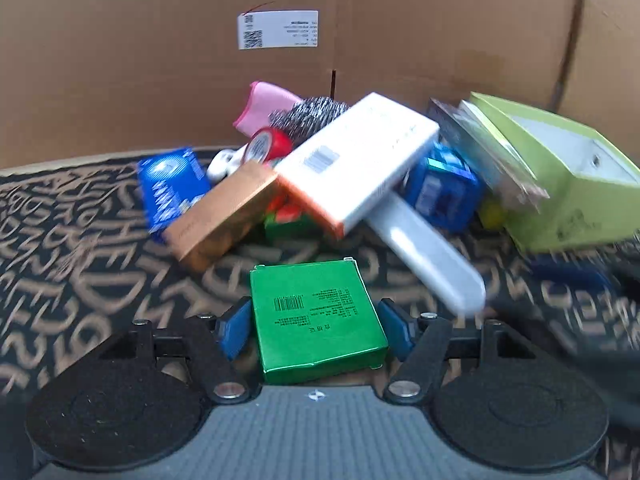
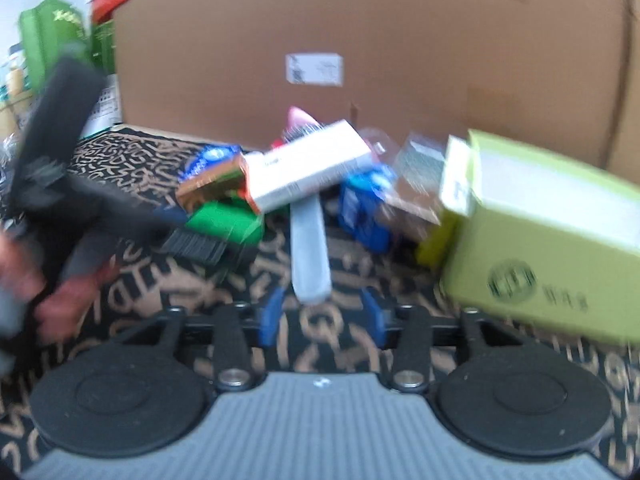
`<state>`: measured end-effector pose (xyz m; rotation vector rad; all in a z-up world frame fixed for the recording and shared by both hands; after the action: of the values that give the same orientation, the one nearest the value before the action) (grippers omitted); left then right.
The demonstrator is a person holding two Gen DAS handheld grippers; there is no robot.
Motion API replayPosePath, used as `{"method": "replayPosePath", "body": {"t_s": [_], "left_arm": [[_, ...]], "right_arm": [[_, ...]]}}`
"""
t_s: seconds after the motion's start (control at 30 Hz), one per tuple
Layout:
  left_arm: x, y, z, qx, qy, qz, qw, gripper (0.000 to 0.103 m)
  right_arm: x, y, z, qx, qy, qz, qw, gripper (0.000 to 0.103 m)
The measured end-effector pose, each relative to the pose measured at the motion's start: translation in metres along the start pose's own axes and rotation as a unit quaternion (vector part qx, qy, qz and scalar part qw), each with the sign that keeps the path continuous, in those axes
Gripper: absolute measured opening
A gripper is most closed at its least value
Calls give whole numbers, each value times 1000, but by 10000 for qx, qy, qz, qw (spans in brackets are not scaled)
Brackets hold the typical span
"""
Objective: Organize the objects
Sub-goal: 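Grasp the green box with left tool while right tool grasps translucent white stick, then carry both items into the lime-green box and open both tools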
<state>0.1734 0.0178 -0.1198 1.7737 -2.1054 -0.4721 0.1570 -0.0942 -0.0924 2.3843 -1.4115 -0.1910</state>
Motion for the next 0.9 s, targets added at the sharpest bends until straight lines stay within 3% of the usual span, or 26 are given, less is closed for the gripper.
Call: {"method": "replayPosePath", "body": {"t_s": [0.1,0.17,0.2,0.43,0.53,0.57,0.73,0.8,0.83,0.9], "left_arm": [[-14,19,9,-18,26,-175,9998,71],[-20,26,12,-71,188,-129,9997,71],[-22,30,13,-98,255,-101,9996,71],[0,45,15,-110,136,306,9994,68],[6,46,17,-61,-103,168,9998,74],[8,45,17,-47,-213,137,9997,74],[7,39,16,-86,-425,-53,9990,74],[8,36,18,-184,-412,24,9990,73],[8,33,21,-276,-393,71,9988,65],[11,33,20,-262,-458,64,9986,65]], "right_arm": [[-9,-34,1,-113,279,-101,9995,40],[-8,-45,9,-262,222,-118,9993,26],[-6,-42,10,-234,99,-129,9996,26],[9,63,51,-670,-563,-245,9959,26],[11,86,51,-656,-581,-291,9957,36],[11,85,48,-588,-477,-227,9969,49],[-5,54,41,-517,-35,-293,9982,52],[-9,46,44,-565,-32,-311,9979,50],[-10,46,45,-540,-112,-324,9980,48],[-7,49,47,-509,-320,-341,9976,31]]}}
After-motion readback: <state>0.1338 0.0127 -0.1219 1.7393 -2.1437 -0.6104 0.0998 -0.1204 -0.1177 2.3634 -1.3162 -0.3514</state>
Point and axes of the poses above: each gripper's, at about its wrist camera, not at the fingertips, and y roughly against the way its jaws point, x to its right, z to its underside, the point moved 10 cm from there along -y, roughly the way its jaws point, and after that the axes turned 13 degrees about x, right-handed, at the moved point
